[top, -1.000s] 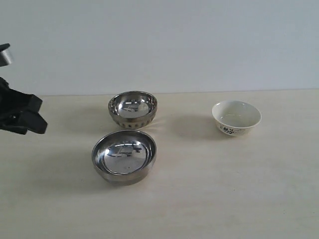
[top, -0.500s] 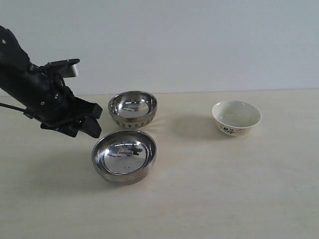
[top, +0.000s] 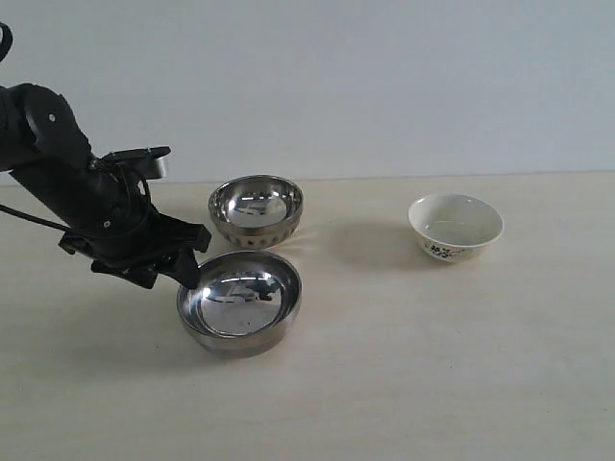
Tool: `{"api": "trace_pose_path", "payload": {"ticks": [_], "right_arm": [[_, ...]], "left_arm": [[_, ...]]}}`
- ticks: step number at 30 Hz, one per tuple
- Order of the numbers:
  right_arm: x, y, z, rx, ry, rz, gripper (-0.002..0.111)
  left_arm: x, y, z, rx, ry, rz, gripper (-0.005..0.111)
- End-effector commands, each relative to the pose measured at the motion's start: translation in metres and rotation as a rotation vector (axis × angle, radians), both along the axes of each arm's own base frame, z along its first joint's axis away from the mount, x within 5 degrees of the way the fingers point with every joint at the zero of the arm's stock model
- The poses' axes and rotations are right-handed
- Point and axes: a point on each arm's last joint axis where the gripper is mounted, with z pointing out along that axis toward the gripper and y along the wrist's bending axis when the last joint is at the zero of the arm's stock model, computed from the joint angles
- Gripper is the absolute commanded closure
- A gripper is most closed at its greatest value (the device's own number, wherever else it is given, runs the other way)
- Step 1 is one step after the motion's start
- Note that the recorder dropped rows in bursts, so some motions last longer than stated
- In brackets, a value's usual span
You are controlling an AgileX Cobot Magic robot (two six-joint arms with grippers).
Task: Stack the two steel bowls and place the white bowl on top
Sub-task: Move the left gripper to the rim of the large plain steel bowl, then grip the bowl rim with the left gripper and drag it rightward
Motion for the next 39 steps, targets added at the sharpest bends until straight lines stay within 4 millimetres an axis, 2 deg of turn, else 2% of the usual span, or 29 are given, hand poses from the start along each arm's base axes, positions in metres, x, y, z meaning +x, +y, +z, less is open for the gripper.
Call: {"api": "trace_pose_path", "payload": {"ticks": [1,8,11,17,20,32,39], "right_arm": [[0.000,-0.001,0.001,-0.003,-0.014,-0.005,0.108],[0.000,-0.001,0.001,-0.003,-0.014,-0.005,0.108],[0.000,-0.001,0.001,-0.003,-0.014,-0.005,0.108],[0.000,-0.001,0.001,-0.003,-0.014,-0.005,0.108],[0.000,-0.001,0.001,-0.003,-0.014,-0.005,0.108],[0.000,-0.001,0.001,-0.003,-0.014,-0.005,0.108],[0.000,-0.001,0.001,-0.003,-0.014,-0.005,0.108]], "left_arm": [[0.003,-0.002,-0.008,0.001,0.012,0.020,0.051],[0.007,-0.003,-0.027,0.014,0.044,0.024,0.052],[0.008,-0.003,-0.030,0.015,0.040,0.027,0.057],[0.008,-0.003,-0.030,0.017,0.034,0.018,0.080],[0.008,-0.003,-0.030,0.023,0.029,-0.004,0.087],[0.008,-0.003,-0.032,0.033,0.020,-0.037,0.092],[0.009,-0.005,-0.050,0.024,0.076,-0.023,0.092]]}}
